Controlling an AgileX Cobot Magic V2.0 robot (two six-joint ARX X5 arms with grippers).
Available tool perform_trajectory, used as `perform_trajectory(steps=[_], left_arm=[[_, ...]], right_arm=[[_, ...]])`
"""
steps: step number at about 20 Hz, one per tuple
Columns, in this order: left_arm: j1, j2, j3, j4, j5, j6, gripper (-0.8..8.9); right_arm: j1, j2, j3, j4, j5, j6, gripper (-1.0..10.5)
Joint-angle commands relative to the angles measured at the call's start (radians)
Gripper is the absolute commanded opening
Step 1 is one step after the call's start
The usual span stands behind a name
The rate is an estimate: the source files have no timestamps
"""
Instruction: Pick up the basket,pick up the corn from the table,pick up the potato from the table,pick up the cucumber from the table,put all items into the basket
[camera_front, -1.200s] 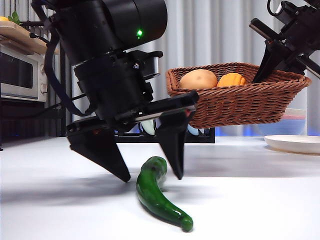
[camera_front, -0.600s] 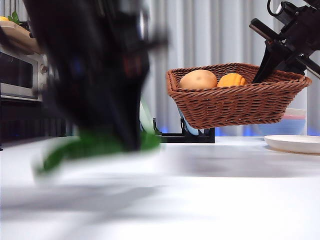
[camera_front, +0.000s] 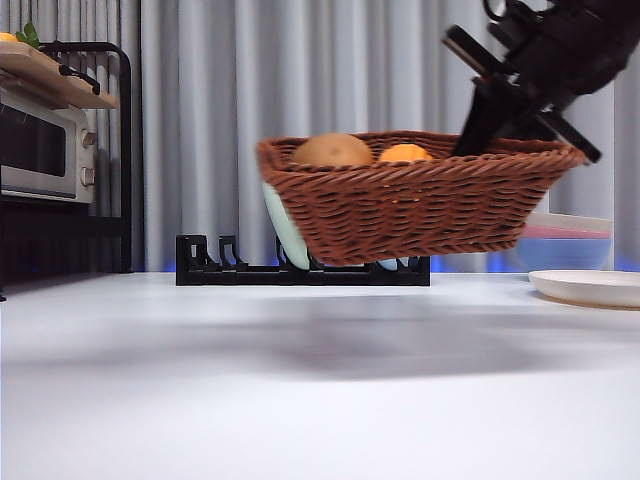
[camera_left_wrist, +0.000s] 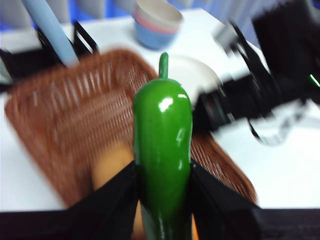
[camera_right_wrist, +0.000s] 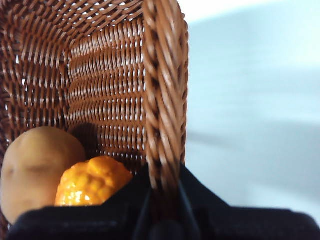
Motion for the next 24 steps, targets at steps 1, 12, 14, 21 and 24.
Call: perform_trajectory(steps=[1, 12, 14, 21, 24], left_arm=[[0.061, 0.109, 0.098, 0.010, -0.001, 0.087, -0.08], [0.132, 0.389, 0.247, -0.121, 0.076, 0.097, 5.44], [0.134, 0.389, 0.247, -0.144, 0.076, 0.097, 5.54], [0.112, 0.296, 0.248, -0.208, 0.077, 0.097, 5.54], [0.092, 0.133, 0.249, -0.212, 0.077, 0.096, 5.54]], right_arm=[[0.043, 0.001, 0.007, 0.016, -0.009, 0.014, -0.1], [0.138, 0.000, 0.007, 0.003, -0.010, 0.018, -0.1], [0.138, 0.001, 0.007, -0.010, -0.010, 0.018, -0.1], [0.136, 0.001, 0.007, -0.010, -0.002, 0.018, -0.1], [0.135, 0.011, 0.007, 0.023, 0.108, 0.045, -0.1]])
